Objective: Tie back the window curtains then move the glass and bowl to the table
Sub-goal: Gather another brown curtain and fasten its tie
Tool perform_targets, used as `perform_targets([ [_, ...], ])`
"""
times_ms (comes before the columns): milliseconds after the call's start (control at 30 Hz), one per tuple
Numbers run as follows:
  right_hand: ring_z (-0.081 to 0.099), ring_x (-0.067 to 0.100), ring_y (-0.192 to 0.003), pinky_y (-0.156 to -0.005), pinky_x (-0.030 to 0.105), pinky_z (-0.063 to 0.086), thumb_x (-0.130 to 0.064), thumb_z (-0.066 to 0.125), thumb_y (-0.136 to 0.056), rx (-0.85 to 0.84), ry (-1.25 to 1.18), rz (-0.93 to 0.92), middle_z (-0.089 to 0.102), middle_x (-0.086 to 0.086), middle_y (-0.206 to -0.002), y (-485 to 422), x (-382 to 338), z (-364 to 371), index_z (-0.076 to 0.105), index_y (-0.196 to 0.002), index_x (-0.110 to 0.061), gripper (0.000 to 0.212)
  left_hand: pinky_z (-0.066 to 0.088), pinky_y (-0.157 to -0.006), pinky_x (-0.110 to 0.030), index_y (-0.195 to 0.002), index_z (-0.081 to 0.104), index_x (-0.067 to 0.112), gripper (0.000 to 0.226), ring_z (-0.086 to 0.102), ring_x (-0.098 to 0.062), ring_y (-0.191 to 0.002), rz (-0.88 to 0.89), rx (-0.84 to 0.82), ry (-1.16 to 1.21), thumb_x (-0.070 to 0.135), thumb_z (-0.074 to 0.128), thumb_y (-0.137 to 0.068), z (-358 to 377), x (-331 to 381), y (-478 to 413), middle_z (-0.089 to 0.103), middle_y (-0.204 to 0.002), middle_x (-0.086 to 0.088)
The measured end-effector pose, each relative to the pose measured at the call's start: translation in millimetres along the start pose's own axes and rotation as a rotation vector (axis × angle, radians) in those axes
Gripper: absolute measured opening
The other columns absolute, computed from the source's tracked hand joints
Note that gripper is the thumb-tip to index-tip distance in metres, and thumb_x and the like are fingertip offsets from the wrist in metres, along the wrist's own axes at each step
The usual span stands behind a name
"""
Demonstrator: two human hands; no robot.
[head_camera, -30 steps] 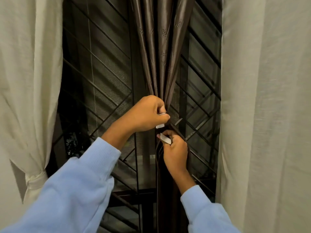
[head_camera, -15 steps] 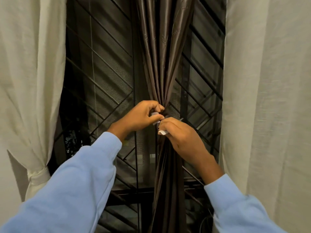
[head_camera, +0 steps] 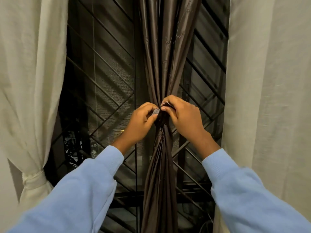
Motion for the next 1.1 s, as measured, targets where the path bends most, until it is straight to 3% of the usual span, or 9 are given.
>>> perform_targets([
  [100, 0.063, 0.009, -0.075, -0.061, 0.030, 0.045, -0.043, 0.064, -0.091, 0.022, -0.062, 0.117, 0.067, -0.014, -0.087, -8, 3, -7, 0.050, -0.107, -0.030, 0.025, 0.048, -0.074, -0.029, -0.096, 0.062, 0.001, 0.013, 0.059, -0.016, -0.085, -0.035, 0.071, -0.002, 0.008, 0.055, -0.088, -3, -3, 5, 0.060, -0.092, -0.007],
  [200, 0.058, 0.006, -0.067, -0.054, 0.024, 0.036, -0.046, 0.072, -0.083, 0.040, -0.081, 0.197, 0.065, -0.012, -0.076, -13, 6, -7, 0.051, -0.093, -0.028, 0.029, 0.043, -0.072, -0.020, -0.094, 0.062, 0.000, 0.013, 0.056, -0.016, -0.084, -0.042, 0.150, -0.019, 0.008, 0.054, -0.088, -10, -2, 8, 0.058, -0.091, -0.008],
  [367, 0.063, -0.002, -0.073, -0.057, 0.018, 0.043, -0.049, 0.077, -0.076, 0.066, -0.142, 0.268, 0.068, -0.016, -0.076, -11, 13, -6, 0.068, -0.081, -0.031, 0.021, 0.040, -0.076, -0.013, -0.093, 0.061, 0.000, 0.005, 0.053, -0.009, -0.086, 0.049, 0.184, -0.083, 0.001, 0.057, -0.091, -15, 13, 15, 0.057, -0.094, -0.006],
  [500, 0.062, 0.003, -0.082, -0.063, 0.027, 0.049, -0.048, 0.062, -0.090, -0.067, 0.045, 0.114, 0.066, -0.016, -0.097, -5, 2, 1, 0.074, -0.095, -0.036, 0.017, 0.047, -0.080, -0.019, -0.094, 0.063, 0.001, 0.006, 0.055, -0.009, -0.090, 0.104, 0.156, -0.114, 0.003, 0.060, -0.089, -17, 17, 20, 0.057, -0.097, -0.003],
  [633, 0.056, 0.014, -0.085, -0.071, 0.035, 0.041, -0.045, 0.052, -0.090, -0.256, 0.292, -0.088, 0.053, -0.009, -0.110, 1, -14, 13, 0.070, -0.110, -0.030, 0.031, 0.046, -0.078, -0.026, -0.091, 0.066, 0.005, 0.008, 0.057, -0.015, -0.089, 0.093, 0.131, -0.195, 0.012, 0.060, -0.090, -19, 13, 19, 0.063, -0.093, -0.003],
  [733, 0.046, 0.014, -0.093, -0.072, 0.036, 0.031, -0.042, 0.053, -0.088, -0.366, 0.344, -0.125, 0.042, -0.006, -0.108, 7, -13, 22, 0.067, -0.107, -0.027, 0.028, 0.044, -0.069, -0.021, -0.089, 0.068, 0.007, 0.007, 0.059, -0.009, -0.077, -0.047, 0.004, -0.111, 0.012, 0.062, -0.087, -17, 3, 12, 0.065, -0.083, 0.002],
  [867, 0.036, 0.012, -0.096, -0.078, 0.035, 0.025, -0.037, 0.054, -0.091, -0.560, 0.216, -0.086, 0.035, -0.006, -0.106, 5, -6, 28, 0.067, -0.104, -0.022, 0.024, 0.041, -0.057, -0.013, -0.082, 0.068, 0.013, 0.009, 0.056, 0.003, -0.059, -0.291, -0.151, 0.036, 0.005, 0.066, -0.085, -7, -12, 5, 0.063, -0.069, 0.005],
  [1033, 0.028, 0.014, -0.103, -0.084, 0.036, 0.020, -0.032, 0.052, -0.092, -0.640, 0.171, -0.018, 0.032, -0.006, -0.106, 7, -2, 29, 0.056, -0.089, -0.026, 0.007, 0.046, -0.061, -0.030, -0.089, 0.068, -0.001, 0.009, 0.057, -0.019, -0.064, -0.403, -0.162, 0.184, 0.008, 0.064, -0.087, 0, -15, 8, 0.066, -0.074, -0.019],
  [1100, 0.028, 0.014, -0.103, -0.085, 0.036, 0.019, -0.031, 0.048, -0.094, -0.623, 0.170, 0.016, 0.033, -0.005, -0.105, 7, 1, 29, 0.053, -0.082, -0.026, 0.014, 0.045, -0.061, -0.032, -0.088, 0.067, -0.002, 0.012, 0.056, -0.020, -0.063, -0.428, -0.164, 0.192, 0.009, 0.064, -0.087, 1, -15, 6, 0.065, -0.075, -0.023],
])
Point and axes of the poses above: each hand's wrist, its own y-axis away from the middle knuckle, its own z-axis out of the palm, x = y × z, the point moved 8 cm from there along -y, towards the middle knuckle
